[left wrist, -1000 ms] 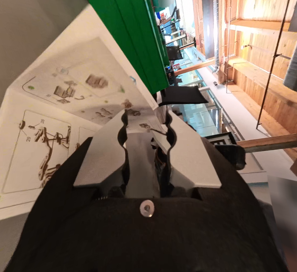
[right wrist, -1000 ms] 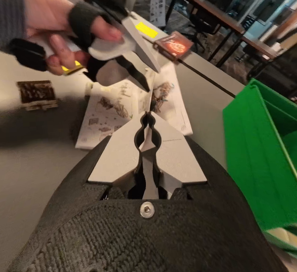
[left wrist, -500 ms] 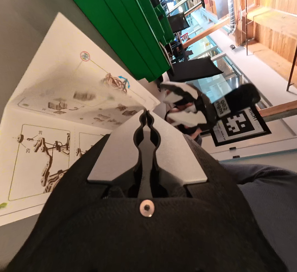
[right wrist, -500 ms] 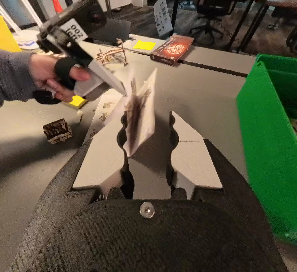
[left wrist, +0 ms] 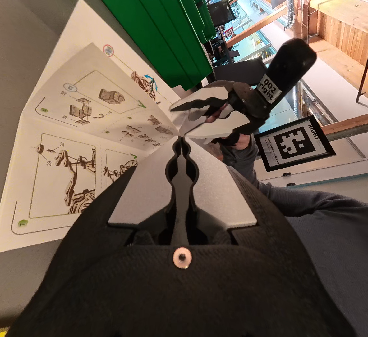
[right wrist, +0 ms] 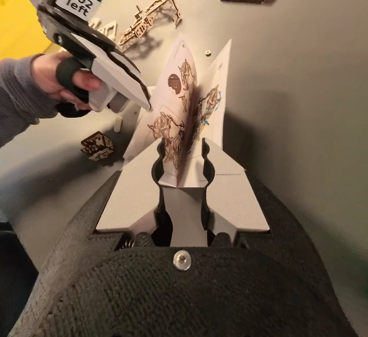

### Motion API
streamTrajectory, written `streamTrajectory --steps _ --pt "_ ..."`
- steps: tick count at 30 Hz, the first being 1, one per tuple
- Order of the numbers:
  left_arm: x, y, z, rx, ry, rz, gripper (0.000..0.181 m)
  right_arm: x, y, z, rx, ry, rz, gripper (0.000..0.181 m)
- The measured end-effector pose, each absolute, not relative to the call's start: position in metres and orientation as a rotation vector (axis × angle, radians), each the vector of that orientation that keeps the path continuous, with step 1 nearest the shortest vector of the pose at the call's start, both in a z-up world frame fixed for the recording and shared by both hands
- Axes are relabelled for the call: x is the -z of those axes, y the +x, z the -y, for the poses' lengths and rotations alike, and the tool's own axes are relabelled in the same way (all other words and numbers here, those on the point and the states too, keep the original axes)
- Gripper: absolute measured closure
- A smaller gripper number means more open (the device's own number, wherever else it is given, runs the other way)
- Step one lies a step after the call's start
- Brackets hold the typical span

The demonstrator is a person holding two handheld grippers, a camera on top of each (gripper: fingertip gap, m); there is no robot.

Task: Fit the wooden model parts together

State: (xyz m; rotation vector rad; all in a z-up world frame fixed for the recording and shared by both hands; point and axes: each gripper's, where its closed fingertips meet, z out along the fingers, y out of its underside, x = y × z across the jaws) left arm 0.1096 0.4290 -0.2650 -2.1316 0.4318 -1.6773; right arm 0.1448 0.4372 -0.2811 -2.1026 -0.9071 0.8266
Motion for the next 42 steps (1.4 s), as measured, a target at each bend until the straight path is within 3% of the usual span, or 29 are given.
streamTrajectory --steps 7,10,25,42 --pt "0.264 0.110 -0.428 1.679 -2.129 -0.441 0.181 0.292 0.151 -0.437 -0.835 -2.141 0.865 0.159" --pt "0.263 0.110 -0.428 1.682 -2.122 -0.441 0.181 0.296 0.153 -0.433 -0.844 -2.151 0.873 0.181" --pt "0.255 0.153 -0.442 1.762 -2.131 -0.308 0.173 0.325 0.159 -0.433 -0.819 -2.188 0.776 0.181" --pt "0.260 0.182 -0.434 1.755 -2.190 -0.416 0.176 0.325 0.171 -0.438 -0.804 -2.197 0.714 0.181"
